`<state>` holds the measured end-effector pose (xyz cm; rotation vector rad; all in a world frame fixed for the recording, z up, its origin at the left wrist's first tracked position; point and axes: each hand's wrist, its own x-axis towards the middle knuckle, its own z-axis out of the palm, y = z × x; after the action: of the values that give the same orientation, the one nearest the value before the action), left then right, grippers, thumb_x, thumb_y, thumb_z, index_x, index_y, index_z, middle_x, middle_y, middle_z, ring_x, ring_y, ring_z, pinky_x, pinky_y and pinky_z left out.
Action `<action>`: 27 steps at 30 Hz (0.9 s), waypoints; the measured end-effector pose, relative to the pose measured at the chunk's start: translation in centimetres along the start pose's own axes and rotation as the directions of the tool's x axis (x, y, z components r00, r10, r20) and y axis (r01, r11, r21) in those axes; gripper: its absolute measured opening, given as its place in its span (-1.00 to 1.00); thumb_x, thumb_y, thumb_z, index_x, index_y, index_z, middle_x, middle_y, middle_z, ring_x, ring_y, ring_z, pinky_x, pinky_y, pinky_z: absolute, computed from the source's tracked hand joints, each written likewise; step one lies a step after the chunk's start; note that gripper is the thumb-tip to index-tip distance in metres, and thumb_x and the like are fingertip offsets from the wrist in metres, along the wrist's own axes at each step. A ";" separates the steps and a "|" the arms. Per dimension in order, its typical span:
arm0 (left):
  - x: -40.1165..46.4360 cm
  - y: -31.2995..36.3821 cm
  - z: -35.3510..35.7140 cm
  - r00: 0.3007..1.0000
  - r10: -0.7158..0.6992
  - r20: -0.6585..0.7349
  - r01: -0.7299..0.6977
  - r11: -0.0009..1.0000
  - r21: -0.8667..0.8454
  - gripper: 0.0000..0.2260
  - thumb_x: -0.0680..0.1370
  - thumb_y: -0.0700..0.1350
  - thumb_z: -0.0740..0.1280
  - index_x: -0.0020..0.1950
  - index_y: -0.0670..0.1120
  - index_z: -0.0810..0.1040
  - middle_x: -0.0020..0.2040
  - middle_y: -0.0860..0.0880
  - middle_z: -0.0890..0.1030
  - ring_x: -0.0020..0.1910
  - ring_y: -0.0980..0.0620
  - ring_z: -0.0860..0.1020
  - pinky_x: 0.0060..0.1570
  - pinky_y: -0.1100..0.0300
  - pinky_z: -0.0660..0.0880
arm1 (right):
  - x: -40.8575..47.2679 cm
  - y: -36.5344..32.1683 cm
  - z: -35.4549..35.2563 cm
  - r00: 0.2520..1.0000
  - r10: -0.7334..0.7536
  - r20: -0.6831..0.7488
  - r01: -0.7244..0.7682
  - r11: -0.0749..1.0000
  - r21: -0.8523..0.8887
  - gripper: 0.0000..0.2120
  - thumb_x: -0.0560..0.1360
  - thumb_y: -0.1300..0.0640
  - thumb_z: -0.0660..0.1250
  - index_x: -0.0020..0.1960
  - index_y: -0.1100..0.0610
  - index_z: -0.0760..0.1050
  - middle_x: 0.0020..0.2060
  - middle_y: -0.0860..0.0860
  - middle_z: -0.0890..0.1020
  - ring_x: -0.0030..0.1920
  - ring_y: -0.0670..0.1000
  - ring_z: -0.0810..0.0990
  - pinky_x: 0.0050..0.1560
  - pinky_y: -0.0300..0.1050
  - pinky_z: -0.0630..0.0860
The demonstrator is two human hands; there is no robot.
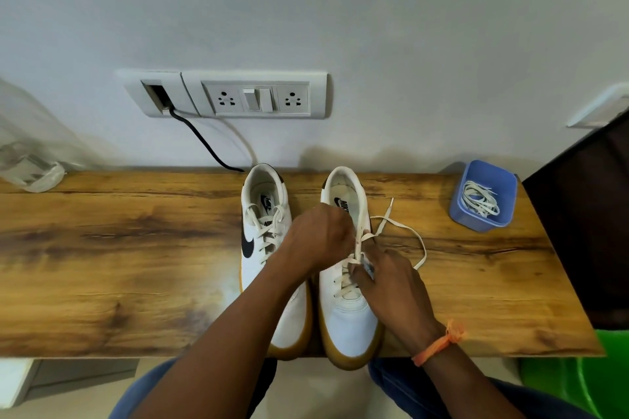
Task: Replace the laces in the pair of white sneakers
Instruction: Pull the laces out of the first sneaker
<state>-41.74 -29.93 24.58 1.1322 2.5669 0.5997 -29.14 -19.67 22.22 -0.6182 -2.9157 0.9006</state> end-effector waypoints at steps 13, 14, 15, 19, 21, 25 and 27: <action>-0.2 -0.3 -3.3 0.973 -0.152 -0.173 0.137 0.986 -0.094 -0.69 0.49 -0.12 0.33 0.22 -0.01 0.62 -0.01 -0.05 0.69 -0.05 -0.05 0.64 -0.14 0.15 0.52 | 0.0 -0.1 0.2 1.000 0.027 0.008 -0.027 0.998 -0.051 -0.70 0.57 -0.05 0.26 0.23 0.06 0.46 -0.05 0.05 0.58 -0.06 0.03 0.57 -0.17 -0.12 0.49; -0.1 0.2 -2.7 0.989 -0.081 -0.125 0.079 0.997 -0.021 -0.70 0.51 -0.09 0.32 0.22 0.01 0.62 -0.01 -0.05 0.69 -0.04 -0.06 0.65 -0.14 0.13 0.53 | 0.0 -0.1 0.2 0.999 0.035 0.013 -0.034 0.998 -0.048 -0.69 0.56 -0.05 0.26 0.24 0.06 0.46 -0.06 0.05 0.58 -0.07 0.03 0.57 -0.16 -0.09 0.52; 0.0 0.6 -2.0 0.997 -0.037 -0.074 0.040 0.998 0.049 -0.73 0.53 -0.06 0.31 0.20 0.02 0.64 0.01 -0.05 0.69 -0.03 -0.07 0.65 -0.13 0.11 0.55 | 0.1 0.0 0.2 0.999 0.037 0.011 -0.036 0.999 -0.036 -0.68 0.55 -0.05 0.26 0.25 0.05 0.46 -0.07 0.05 0.59 -0.08 0.04 0.58 -0.14 -0.05 0.55; -0.5 1.0 0.6 1.000 -0.004 0.006 0.003 0.973 0.233 -0.81 0.59 -0.06 0.25 0.08 -0.05 0.64 -0.03 -0.10 0.66 -0.02 -0.15 0.63 -0.15 0.07 0.55 | 0.0 0.0 0.2 0.999 0.038 0.015 -0.038 0.999 -0.004 -0.67 0.54 -0.02 0.28 0.28 0.02 0.47 -0.06 0.05 0.61 -0.08 0.05 0.60 -0.13 -0.03 0.58; -0.5 1.0 0.6 1.000 -0.003 -0.011 0.005 0.980 0.201 -0.81 0.59 -0.06 0.25 0.04 -0.07 0.63 -0.06 -0.11 0.65 -0.03 -0.16 0.61 -0.19 0.07 0.52 | 0.0 0.0 0.1 0.999 0.038 0.020 -0.038 0.999 0.011 -0.67 0.54 -0.02 0.28 0.28 0.02 0.47 -0.05 0.05 0.62 -0.08 0.04 0.60 -0.14 -0.06 0.57; -0.2 0.6 -1.4 0.997 -0.057 -0.058 0.058 0.998 0.017 -0.83 0.50 -0.03 0.33 -0.13 -0.09 0.64 -0.23 -0.06 0.65 -0.23 -0.07 0.61 -0.25 0.08 0.57 | 0.1 0.0 0.0 1.000 0.020 0.020 -0.020 1.000 0.012 -0.71 0.55 0.00 0.30 0.24 0.07 0.49 -0.01 0.06 0.63 -0.02 0.04 0.59 -0.15 -0.15 0.48; -0.1 0.0 -2.8 0.983 -0.126 -0.131 0.122 0.992 -0.039 -0.87 0.47 -0.05 0.35 -0.19 -0.08 0.62 -0.28 -0.04 0.64 -0.30 -0.02 0.59 -0.27 0.06 0.57 | 0.1 0.0 0.0 1.000 0.018 0.024 -0.018 1.000 0.011 -0.65 0.57 -0.01 0.28 0.32 0.06 0.46 0.05 0.05 0.62 0.03 0.03 0.58 -0.15 -0.19 0.44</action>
<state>-42.84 -30.71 27.04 0.9432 2.7067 0.7044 -29.24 -19.66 22.26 -0.6386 -2.9288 0.9313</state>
